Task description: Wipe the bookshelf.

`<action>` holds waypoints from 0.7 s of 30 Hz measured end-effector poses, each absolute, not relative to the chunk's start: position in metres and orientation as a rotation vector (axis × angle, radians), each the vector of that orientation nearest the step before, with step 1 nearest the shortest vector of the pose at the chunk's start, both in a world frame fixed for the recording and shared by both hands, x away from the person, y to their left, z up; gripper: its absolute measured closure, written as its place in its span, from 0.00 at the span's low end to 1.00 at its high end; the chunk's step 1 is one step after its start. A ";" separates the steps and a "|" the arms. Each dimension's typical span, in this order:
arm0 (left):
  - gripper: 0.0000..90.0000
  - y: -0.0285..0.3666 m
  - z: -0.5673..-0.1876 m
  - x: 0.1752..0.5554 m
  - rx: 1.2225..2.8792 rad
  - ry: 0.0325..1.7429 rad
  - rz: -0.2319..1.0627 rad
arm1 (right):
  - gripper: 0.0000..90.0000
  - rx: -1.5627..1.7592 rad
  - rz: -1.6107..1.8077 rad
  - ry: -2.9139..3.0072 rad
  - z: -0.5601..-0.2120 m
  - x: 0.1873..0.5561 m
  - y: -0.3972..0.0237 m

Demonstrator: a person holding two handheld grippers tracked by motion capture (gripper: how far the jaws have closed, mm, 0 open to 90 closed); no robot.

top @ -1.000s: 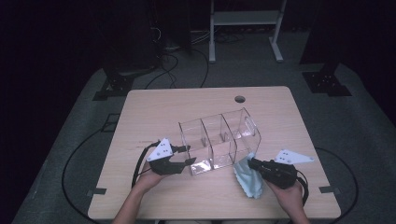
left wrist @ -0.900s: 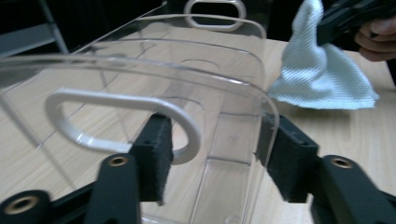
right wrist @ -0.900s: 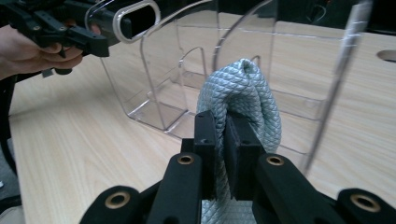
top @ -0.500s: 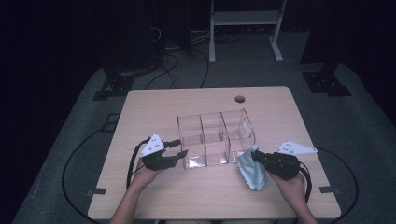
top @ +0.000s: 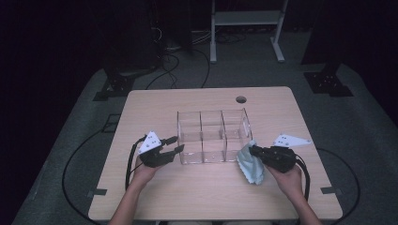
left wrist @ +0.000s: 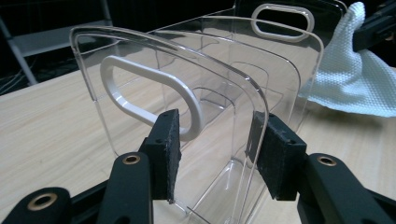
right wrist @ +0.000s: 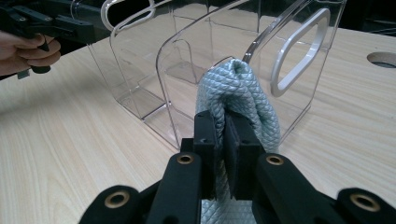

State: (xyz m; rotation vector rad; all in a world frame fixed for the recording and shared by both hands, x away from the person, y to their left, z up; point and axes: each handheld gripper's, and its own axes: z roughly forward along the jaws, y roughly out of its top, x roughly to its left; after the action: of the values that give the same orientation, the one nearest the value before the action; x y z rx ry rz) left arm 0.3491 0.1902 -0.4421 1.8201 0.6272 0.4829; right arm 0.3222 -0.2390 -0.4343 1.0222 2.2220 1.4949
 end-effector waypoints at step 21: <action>0.54 0.202 -0.443 0.356 1.757 0.671 0.470 | 0.92 1.013 1.545 2.205 -0.430 0.311 -0.246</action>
State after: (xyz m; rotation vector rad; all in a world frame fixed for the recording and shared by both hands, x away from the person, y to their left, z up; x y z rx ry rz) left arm 0.3561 0.2017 -0.4428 1.7567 0.6705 0.4702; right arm 0.3110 -0.2456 -0.4296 1.0133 2.2048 1.5452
